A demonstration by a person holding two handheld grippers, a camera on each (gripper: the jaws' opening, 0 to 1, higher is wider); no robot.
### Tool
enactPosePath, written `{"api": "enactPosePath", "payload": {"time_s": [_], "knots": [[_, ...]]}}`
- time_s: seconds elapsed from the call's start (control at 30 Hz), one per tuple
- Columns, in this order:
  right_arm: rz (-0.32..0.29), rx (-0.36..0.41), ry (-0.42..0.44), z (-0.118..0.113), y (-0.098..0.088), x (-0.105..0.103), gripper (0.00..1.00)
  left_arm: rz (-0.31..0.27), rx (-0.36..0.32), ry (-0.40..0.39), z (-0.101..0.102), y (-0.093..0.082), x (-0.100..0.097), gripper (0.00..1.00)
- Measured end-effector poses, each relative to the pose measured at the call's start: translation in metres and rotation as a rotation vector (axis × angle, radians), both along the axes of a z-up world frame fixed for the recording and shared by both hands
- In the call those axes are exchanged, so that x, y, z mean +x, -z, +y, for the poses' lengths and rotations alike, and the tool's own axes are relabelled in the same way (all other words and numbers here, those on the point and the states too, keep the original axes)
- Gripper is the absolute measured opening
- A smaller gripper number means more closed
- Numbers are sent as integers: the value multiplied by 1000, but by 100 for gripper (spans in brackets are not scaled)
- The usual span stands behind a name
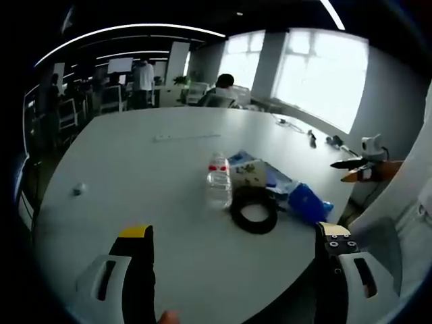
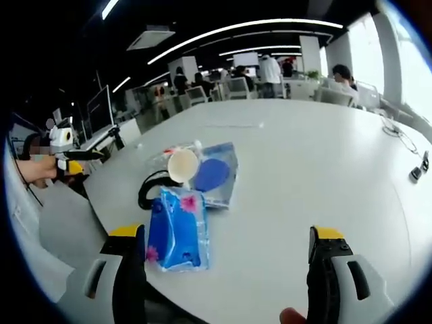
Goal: Arrange the tabletop items into an orderly group along one side of the table until the central work area is clear of visible clutter.
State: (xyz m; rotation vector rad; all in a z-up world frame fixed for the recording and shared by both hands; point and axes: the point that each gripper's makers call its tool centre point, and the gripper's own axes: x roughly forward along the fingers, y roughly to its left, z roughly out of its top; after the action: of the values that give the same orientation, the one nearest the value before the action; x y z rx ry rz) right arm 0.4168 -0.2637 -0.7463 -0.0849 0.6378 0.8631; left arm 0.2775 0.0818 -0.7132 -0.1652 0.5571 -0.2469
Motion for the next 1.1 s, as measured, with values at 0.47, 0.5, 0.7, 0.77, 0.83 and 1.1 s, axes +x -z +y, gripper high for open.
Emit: {"api": "enactPosePath", "payload": {"time_s": [0.47, 0.5, 0.7, 0.77, 0.83, 1.1], "knots": [[7, 6, 2, 3, 1, -1, 100, 4, -2, 17, -4, 2, 8, 96], [6, 6, 1, 4, 1, -1, 100, 5, -2, 20, -4, 2, 9, 96], [5, 15, -7, 13, 0, 1, 100, 6, -7, 31, -6, 3, 14, 96], [3, 15, -10, 15, -1, 2, 100, 5, -7, 35, -7, 2, 16, 96], [3, 20, -14, 19, -1, 2, 100, 6, -8, 41, -7, 3, 18, 96], [2, 27, -29, 27, -3, 3, 100, 17, -13, 60, -11, 6, 22, 96]]}}
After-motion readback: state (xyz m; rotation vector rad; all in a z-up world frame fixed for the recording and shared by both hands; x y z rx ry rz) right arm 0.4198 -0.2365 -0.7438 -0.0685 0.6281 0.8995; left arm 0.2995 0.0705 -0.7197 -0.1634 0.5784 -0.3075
